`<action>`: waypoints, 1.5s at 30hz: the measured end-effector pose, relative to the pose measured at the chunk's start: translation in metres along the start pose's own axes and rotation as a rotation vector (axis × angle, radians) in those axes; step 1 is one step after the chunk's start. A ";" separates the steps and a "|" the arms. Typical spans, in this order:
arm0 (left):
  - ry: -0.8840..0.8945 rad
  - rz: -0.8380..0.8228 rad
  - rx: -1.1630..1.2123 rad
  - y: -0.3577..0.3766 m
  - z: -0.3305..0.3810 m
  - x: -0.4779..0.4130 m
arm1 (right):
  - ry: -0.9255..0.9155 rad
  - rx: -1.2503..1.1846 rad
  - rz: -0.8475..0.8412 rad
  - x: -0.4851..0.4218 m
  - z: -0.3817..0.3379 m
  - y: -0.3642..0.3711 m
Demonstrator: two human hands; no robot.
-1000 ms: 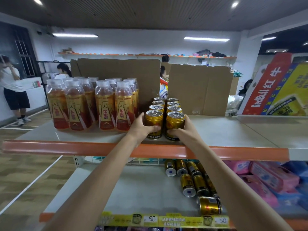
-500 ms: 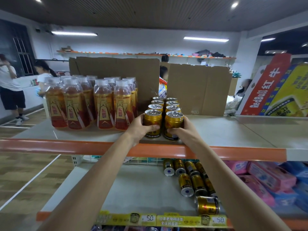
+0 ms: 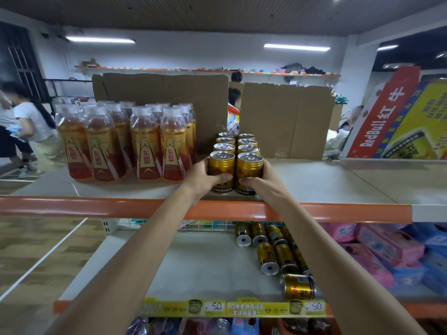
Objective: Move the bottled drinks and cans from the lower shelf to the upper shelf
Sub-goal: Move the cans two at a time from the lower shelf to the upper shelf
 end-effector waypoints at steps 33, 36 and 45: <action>0.156 0.185 -1.191 -0.016 0.063 0.065 | -0.322 0.790 0.114 0.039 -0.024 -0.045; 0.144 0.129 -1.229 -0.015 0.067 0.087 | -0.390 0.814 0.072 0.060 -0.025 -0.045; 0.190 -0.009 -1.054 -0.007 0.056 0.164 | -0.479 0.892 0.021 0.140 -0.029 -0.024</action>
Point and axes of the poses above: each hand's wrist, its own x-axis away from the middle knuckle, its own y-axis out of the palm, z = x × y, the point moved 3 cm from there along -x, towards the middle knuckle, and after that the axes turned 8 degrees about z, right-handed, at the moved point
